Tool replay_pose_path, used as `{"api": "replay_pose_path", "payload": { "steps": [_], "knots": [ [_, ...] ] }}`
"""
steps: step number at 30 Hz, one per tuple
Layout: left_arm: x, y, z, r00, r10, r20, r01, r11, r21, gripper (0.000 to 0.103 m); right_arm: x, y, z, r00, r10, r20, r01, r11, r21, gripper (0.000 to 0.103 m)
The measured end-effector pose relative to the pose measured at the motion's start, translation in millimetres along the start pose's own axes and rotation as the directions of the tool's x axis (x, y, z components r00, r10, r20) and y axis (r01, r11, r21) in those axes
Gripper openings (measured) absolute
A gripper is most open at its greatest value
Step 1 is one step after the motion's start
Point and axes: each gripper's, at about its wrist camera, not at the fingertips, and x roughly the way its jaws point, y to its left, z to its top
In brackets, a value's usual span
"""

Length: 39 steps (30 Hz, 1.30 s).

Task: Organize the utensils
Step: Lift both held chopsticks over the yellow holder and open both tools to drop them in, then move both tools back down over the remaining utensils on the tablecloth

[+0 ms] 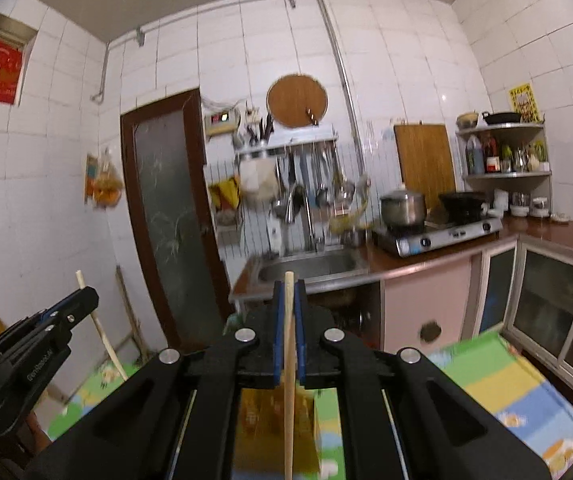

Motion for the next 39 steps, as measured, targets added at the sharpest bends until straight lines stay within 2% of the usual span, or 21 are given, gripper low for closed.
{"api": "replay_pose_path", "payload": {
  "steps": [3, 7, 9, 13, 17, 20, 21, 22, 23, 24, 25, 28, 32, 35, 39],
  "knots": [
    [27.8, -5.1, 11.7, 1.000, -0.008, 0.013, 0.009, 1.000, -0.023, 0.004, 28.9, 0.6, 13.2, 0.999, -0.010, 0.032, 0.010, 1.000, -0.006, 0.005],
    [69.7, -11.4, -6.2, 1.000, 0.016, -0.008, -0.016, 1.000, -0.012, 0.004, 63.0, 2.6, 5.5, 0.999, -0.013, 0.041, 0.014, 1.000, -0.024, 0.005],
    [88.6, -8.3, -21.5, 0.999, 0.016, -0.043, -0.017, 0.999, -0.027, 0.004, 81.0, 1.3, -7.2, 1.000, -0.003, 0.012, 0.004, 0.999, -0.032, 0.005],
    [121.3, 3.7, -60.6, 0.991, 0.038, -0.127, -0.044, 0.998, -0.040, 0.004, 117.6, -1.8, -53.6, 0.995, 0.017, -0.097, -0.023, 0.998, -0.053, 0.005],
    [134.4, 18.4, -85.5, 0.976, 0.042, -0.213, -0.061, 0.995, -0.082, 0.004, 139.6, -3.1, -88.6, 0.981, 0.009, -0.193, -0.028, 0.995, -0.093, 0.005],
    [130.0, 27.0, -90.5, 0.968, 0.047, -0.248, -0.072, 0.993, -0.091, 0.005, 142.6, -8.8, -96.4, 0.972, 0.006, -0.235, -0.026, 0.996, -0.084, 0.006],
    [126.0, 29.9, -89.3, 0.966, 0.050, -0.254, -0.076, 0.993, -0.093, 0.008, 139.8, -10.6, -95.4, 0.971, 0.003, -0.240, -0.024, 0.996, -0.082, 0.014],
    [121.1, 32.4, -89.8, 0.965, 0.053, -0.258, -0.080, 0.992, -0.094, 0.022, 135.5, -12.4, -92.9, 0.970, -0.002, -0.244, -0.019, 0.997, -0.081, 0.027],
    [115.1, 35.7, -88.0, 0.964, 0.058, -0.258, -0.085, 0.992, -0.096, 0.044, 129.3, -14.4, -89.0, 0.969, -0.004, -0.247, -0.014, 0.997, -0.073, 0.060],
    [107.7, 39.1, -86.5, 0.965, 0.064, -0.254, -0.092, 0.991, -0.099, 0.054, 124.1, -16.6, -87.2, 0.971, 0.000, -0.240, -0.015, 0.998, -0.063, 0.068],
    [95.5, 42.7, -84.5, 0.967, 0.079, -0.242, -0.106, 0.989, -0.101, 0.067, 115.4, -18.2, -83.7, 0.974, -0.001, -0.225, -0.012, 0.998, -0.055, 0.068],
    [67.7, 52.2, -79.8, 0.962, 0.099, -0.253, -0.126, 0.988, -0.089, 0.076, 93.4, -20.8, -73.8, 0.972, -0.022, -0.235, 0.006, 0.998, -0.068, 0.068],
    [27.2, 64.6, -77.3, 0.956, 0.123, -0.267, -0.149, 0.986, -0.079, 0.095, 58.0, -26.5, -70.2, 0.962, -0.044, -0.270, 0.023, 0.996, -0.081, 0.074],
    [-4.2, 69.7, -84.8, 0.951, 0.164, -0.263, -0.180, 0.983, -0.037, 0.098, 29.7, -32.7, -77.8, 0.955, -0.054, -0.293, 0.032, 0.996, -0.080, 0.076],
    [-30.9, 77.7, -108.1, 0.930, 0.166, -0.329, -0.182, 0.983, -0.020, 0.098, -0.6, -36.5, -100.2, 0.942, -0.065, -0.328, 0.038, 0.995, -0.087, 0.076]
  ]
}}
